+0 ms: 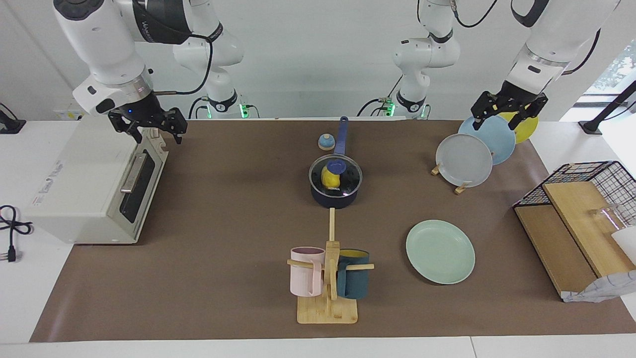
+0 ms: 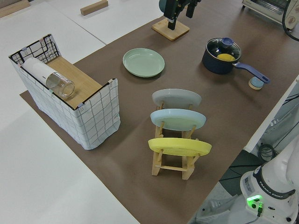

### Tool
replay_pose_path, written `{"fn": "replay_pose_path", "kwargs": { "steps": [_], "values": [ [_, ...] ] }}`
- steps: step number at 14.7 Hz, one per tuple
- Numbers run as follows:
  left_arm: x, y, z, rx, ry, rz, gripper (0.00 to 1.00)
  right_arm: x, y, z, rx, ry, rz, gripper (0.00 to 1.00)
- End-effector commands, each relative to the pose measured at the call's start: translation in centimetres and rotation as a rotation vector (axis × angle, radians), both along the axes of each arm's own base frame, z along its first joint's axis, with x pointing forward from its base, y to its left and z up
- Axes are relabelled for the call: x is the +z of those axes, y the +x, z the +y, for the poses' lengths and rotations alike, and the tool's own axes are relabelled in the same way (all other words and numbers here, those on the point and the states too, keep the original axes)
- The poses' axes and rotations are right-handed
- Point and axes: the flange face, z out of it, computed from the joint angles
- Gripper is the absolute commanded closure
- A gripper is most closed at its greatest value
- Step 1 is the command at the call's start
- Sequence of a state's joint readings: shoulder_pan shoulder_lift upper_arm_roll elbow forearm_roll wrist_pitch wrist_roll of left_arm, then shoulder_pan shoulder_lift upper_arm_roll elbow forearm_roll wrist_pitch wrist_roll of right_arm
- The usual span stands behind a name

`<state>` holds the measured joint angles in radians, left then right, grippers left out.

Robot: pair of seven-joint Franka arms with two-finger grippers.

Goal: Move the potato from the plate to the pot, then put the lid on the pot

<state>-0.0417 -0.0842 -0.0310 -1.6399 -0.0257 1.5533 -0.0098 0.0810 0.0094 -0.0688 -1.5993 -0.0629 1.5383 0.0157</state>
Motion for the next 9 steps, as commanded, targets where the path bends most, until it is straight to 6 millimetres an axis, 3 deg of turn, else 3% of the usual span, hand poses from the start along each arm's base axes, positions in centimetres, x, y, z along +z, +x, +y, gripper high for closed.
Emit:
{"fn": "replay_pose_path", "kwargs": {
  "steps": [1,3,9],
  "values": [
    [0.55,-0.61,0.11,-0.014,-0.001,0.0,0.0,0.78,-0.41,-2.05,-0.001,0.011,-0.031,0.0],
    [0.55,-0.61,0.11,-0.014,-0.001,0.0,0.0,0.68,-0.43,-1.39,0.009,0.011,-0.027,0.0],
    [0.57,-0.7,-0.22,-0.019,-0.002,0.005,0.0,0.28,-0.77,-2.16,0.07,0.017,-0.01,0.0]
  ]
}}
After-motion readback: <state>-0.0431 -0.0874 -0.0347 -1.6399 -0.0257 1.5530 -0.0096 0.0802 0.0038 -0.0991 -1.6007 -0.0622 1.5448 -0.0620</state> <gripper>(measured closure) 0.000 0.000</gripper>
